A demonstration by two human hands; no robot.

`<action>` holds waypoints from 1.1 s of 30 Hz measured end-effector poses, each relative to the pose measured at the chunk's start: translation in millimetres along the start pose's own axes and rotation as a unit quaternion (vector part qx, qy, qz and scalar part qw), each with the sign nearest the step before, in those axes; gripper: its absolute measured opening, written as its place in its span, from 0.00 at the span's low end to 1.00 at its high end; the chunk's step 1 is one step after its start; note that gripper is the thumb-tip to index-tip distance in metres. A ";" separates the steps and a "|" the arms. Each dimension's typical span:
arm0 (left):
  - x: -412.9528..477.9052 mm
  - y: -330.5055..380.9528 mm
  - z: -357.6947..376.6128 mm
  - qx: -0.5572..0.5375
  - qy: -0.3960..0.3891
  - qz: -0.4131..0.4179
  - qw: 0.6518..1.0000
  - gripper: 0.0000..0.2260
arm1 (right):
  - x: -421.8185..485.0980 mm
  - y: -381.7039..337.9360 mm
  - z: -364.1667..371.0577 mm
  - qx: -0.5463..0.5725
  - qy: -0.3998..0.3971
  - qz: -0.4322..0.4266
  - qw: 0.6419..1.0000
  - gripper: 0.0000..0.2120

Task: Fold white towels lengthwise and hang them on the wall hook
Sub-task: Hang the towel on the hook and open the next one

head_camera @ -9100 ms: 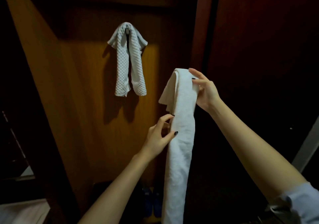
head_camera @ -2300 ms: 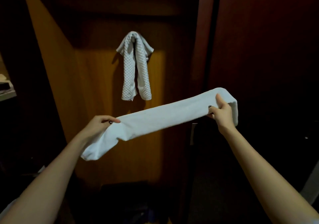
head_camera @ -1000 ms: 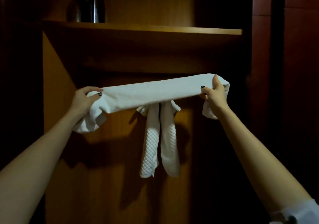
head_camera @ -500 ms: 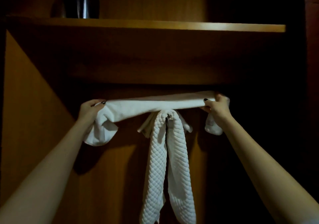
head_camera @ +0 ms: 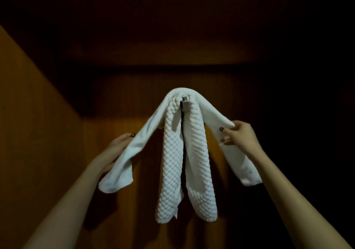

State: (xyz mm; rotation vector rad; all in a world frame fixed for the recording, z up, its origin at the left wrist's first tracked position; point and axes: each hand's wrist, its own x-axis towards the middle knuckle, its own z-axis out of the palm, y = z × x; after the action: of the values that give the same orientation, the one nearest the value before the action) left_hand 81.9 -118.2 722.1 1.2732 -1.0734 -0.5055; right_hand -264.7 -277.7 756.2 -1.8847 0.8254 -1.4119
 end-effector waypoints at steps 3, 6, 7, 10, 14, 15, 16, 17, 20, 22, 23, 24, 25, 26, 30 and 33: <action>-15.8 -10.6 26.1 0.029 -0.013 0.000 1.000 0.06 | -18.4 7.7 15.4 -0.115 -0.002 -0.026 0.993 0.04; -27.0 -25.6 53.6 0.105 -0.010 0.059 0.993 0.08 | -29.4 20.1 20.7 -0.183 0.024 -0.087 0.979 0.07; -29.8 -27.2 59.8 0.132 0.022 0.085 0.987 0.10 | -32.5 25.6 19.7 -0.190 0.031 -0.106 0.975 0.06; -43.7 -35.7 82.8 0.120 0.077 0.154 0.978 0.12 | -41.6 44.9 17.1 -0.197 0.030 -0.155 0.968 0.10; -50.1 -51.7 95.7 0.178 0.092 0.198 0.959 0.23 | -57.5 66.1 20.3 -0.112 -0.071 -0.225 0.965 0.35; -51.3 -55.5 96.4 0.210 0.106 0.199 0.951 0.24 | -61.4 73.7 23.1 -0.120 -0.092 -0.225 0.963 0.36; -52.9 -60.3 96.6 0.232 0.116 0.202 0.944 0.25 | -64.6 82.4 26.1 -0.137 -0.101 -0.220 0.961 0.32; -54.6 -66.4 96.5 0.244 0.121 0.211 0.939 0.26 | -67.1 91.1 28.9 -0.157 -0.101 -0.211 0.959 0.27; -64.4 -81.9 94.9 0.258 0.138 0.274 0.916 0.27 | -75.0 111.4 31.6 -0.150 -0.085 -0.183 0.968 0.20; -69.2 -93.6 94.2 0.262 0.158 0.311 0.900 0.22 | -78.9 122.0 29.0 -0.129 -0.052 -0.182 0.973 0.24; -71.4 -98.9 94.7 0.265 0.161 0.316 0.897 0.19 | -80.3 127.3 28.0 -0.126 -0.032 -0.188 0.974 0.25; -73.9 -104.0 96.0 0.269 0.160 0.312 0.897 0.17 | -82.4 132.7 27.8 -0.131 -0.014 -0.198 0.971 0.26; -75.9 -108.4 97.8 0.276 0.161 0.302 0.898 0.17 | -84.8 137.2 29.2 -0.143 0.002 -0.211 0.967 0.27; -77.3 -112.6 99.7 0.283 0.165 0.292 0.899 0.17 | -87.4 141.7 31.6 -0.155 0.011 -0.222 0.963 0.28; -80.8 -125.2 108.6 0.327 0.192 0.294 0.877 0.15 | -97.6 156.2 43.2 -0.186 0.010 -0.228 0.956 0.29; -80.1 -128.2 108.4 0.365 0.208 0.278 0.864 0.13 | -96.0 160.0 44.3 -0.193 0.032 -0.229 0.954 0.29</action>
State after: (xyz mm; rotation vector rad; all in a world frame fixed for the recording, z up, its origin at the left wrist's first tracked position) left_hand -16.6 -143.9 566.4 1.5237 -1.2274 0.6646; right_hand -261.0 -292.9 565.1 -2.4601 0.7663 -1.6821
